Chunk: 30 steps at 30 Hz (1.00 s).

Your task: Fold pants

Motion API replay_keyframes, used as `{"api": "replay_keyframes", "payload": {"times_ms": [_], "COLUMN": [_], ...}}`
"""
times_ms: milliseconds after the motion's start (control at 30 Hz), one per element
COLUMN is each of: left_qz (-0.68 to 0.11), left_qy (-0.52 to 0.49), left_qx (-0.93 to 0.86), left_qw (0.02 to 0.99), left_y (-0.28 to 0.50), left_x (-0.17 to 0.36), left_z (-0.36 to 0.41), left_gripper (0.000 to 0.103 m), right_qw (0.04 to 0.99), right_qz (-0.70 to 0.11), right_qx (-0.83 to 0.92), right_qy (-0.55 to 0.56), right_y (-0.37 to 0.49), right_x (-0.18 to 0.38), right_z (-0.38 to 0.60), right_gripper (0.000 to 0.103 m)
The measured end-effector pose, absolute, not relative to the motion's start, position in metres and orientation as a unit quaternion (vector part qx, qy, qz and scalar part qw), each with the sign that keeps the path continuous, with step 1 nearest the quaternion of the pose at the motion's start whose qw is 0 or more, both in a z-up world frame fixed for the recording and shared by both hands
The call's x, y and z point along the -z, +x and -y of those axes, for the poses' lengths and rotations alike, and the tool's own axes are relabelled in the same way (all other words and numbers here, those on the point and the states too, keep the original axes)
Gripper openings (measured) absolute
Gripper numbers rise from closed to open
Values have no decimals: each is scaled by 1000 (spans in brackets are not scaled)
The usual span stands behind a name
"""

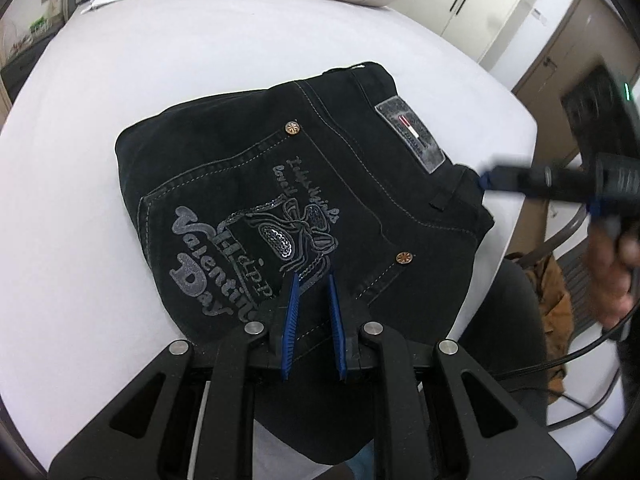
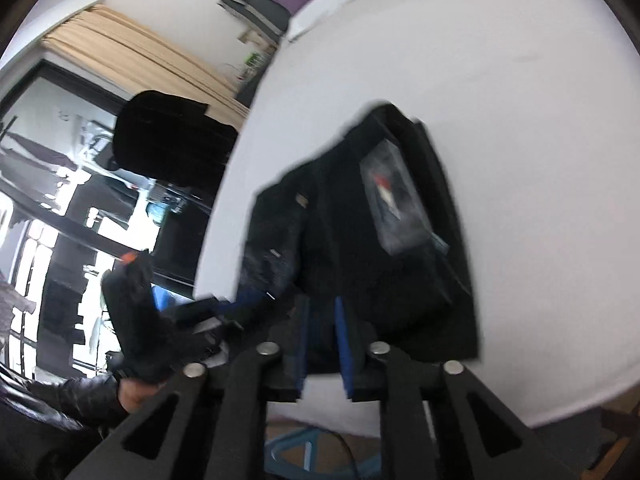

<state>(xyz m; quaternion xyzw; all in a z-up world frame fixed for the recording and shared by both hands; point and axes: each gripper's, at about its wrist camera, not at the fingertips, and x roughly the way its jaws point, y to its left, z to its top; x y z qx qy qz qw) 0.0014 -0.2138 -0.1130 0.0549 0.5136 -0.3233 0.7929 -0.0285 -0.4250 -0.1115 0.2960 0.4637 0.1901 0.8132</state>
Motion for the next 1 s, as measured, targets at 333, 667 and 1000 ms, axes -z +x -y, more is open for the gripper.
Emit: {"api": "replay_keyframes", "payload": {"times_ms": [333, 667, 1000], "left_qz": [-512, -513, -482], "left_qy": [69, 56, -38], "left_qx": [321, 321, 296], "left_qw": [794, 794, 824], "left_y": [-14, -8, 7], "left_x": [103, 109, 77], "left_z": [218, 214, 162], "left_gripper": [15, 15, 82], "right_qw": [782, 820, 808], "right_qz": [-499, -454, -507], "right_qx": [-148, -73, -108], "right_qy": [343, 342, 281], "right_y": [21, -36, -3], "right_x": [161, 129, 144], "right_z": [428, 491, 469], "right_gripper": [35, 63, 75]}}
